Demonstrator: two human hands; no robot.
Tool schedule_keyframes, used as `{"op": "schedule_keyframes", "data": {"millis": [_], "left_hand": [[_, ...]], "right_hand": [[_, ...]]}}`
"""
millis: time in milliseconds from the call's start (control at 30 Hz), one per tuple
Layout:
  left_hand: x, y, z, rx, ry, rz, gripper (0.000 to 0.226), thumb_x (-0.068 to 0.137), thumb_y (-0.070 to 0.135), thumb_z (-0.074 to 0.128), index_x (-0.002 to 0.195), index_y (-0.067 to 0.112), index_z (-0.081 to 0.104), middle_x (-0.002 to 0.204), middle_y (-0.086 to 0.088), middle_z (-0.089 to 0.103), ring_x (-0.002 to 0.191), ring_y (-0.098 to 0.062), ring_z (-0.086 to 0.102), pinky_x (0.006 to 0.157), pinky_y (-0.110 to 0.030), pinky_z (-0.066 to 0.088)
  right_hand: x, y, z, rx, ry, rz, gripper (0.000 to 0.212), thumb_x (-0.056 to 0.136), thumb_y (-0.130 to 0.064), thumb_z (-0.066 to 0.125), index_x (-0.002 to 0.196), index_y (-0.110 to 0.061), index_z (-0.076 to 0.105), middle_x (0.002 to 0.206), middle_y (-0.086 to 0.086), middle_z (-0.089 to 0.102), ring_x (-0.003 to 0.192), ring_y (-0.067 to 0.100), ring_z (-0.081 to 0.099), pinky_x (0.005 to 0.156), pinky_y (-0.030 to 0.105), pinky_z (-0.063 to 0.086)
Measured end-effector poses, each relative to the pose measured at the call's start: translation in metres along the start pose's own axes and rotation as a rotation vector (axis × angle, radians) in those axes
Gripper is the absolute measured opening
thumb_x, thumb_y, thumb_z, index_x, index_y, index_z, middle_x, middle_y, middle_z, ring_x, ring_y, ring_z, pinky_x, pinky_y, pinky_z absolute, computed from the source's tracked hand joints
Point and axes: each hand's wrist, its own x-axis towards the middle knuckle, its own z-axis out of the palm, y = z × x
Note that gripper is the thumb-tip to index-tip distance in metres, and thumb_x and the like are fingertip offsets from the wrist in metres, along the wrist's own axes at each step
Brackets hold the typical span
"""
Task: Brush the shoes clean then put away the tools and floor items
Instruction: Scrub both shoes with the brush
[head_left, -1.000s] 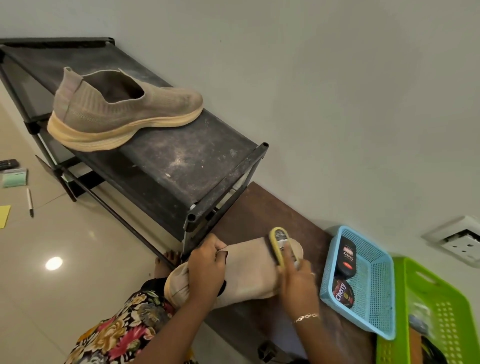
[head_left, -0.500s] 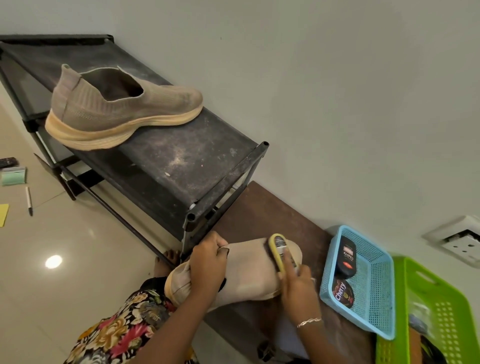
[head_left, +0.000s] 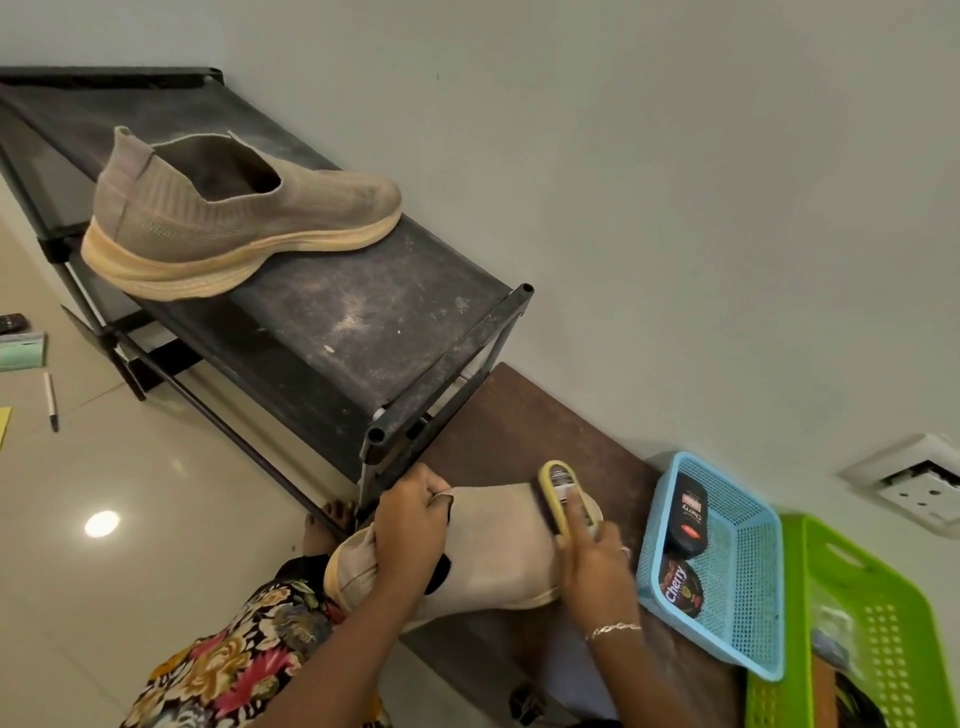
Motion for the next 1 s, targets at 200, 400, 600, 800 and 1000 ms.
{"op": "schedule_keyframes", "data": {"millis": [200,400,600,800,1000], "left_hand": [[0.001,0.001,0.005,0.011,0.059,-0.026,0.012,0.082,-0.002,0.056,0.074,0.008,0.057,0.071,-0.003,0.061,0.073,-0.023,0.059,0.061,-0.026,0.035],[0.001,0.003,0.003,0.012,0.043,-0.013,0.014,0.079,-0.005,0.054,0.074,0.007,0.058,0.076,-0.011,0.066,0.076,-0.027,0.06,0.064,-0.03,0.04],[0.0,0.005,0.006,0.015,0.069,-0.009,0.013,0.081,-0.006,0.053,0.075,0.003,0.06,0.075,-0.012,0.065,0.073,-0.027,0.06,0.061,-0.026,0.035],[0.001,0.003,0.004,0.041,0.028,-0.033,0.005,0.08,0.001,0.058,0.08,0.005,0.062,0.078,-0.007,0.067,0.075,-0.023,0.061,0.065,-0.032,0.046],[0.0,0.005,0.004,0.038,0.04,0.008,0.008,0.079,-0.004,0.055,0.078,0.001,0.061,0.075,-0.009,0.065,0.073,-0.023,0.058,0.061,-0.025,0.034]], "right_hand": [[-0.038,-0.058,0.001,0.411,-0.094,-0.041,0.06,0.096,-0.038,0.036,0.148,-0.022,0.01,0.119,0.009,0.045,0.09,0.011,0.049,0.082,0.019,0.042],[-0.034,-0.021,0.016,0.092,0.012,-0.206,0.065,0.089,-0.04,0.031,0.141,-0.042,-0.007,0.119,0.001,0.037,0.094,0.024,0.051,0.083,0.029,0.045],[-0.016,-0.017,0.003,0.04,0.013,0.127,0.061,0.096,-0.032,0.033,0.148,-0.022,0.001,0.115,0.01,0.039,0.085,0.023,0.051,0.082,0.031,0.043],[-0.074,-0.056,0.032,0.398,0.0,-0.391,0.075,0.079,-0.068,0.018,0.141,-0.04,-0.013,0.109,-0.004,0.039,0.081,0.004,0.048,0.072,0.007,0.036],[-0.013,-0.001,0.006,-0.151,-0.048,0.109,0.067,0.094,-0.016,0.033,0.147,-0.027,-0.008,0.125,0.012,0.034,0.104,0.031,0.048,0.091,0.039,0.044]]}}
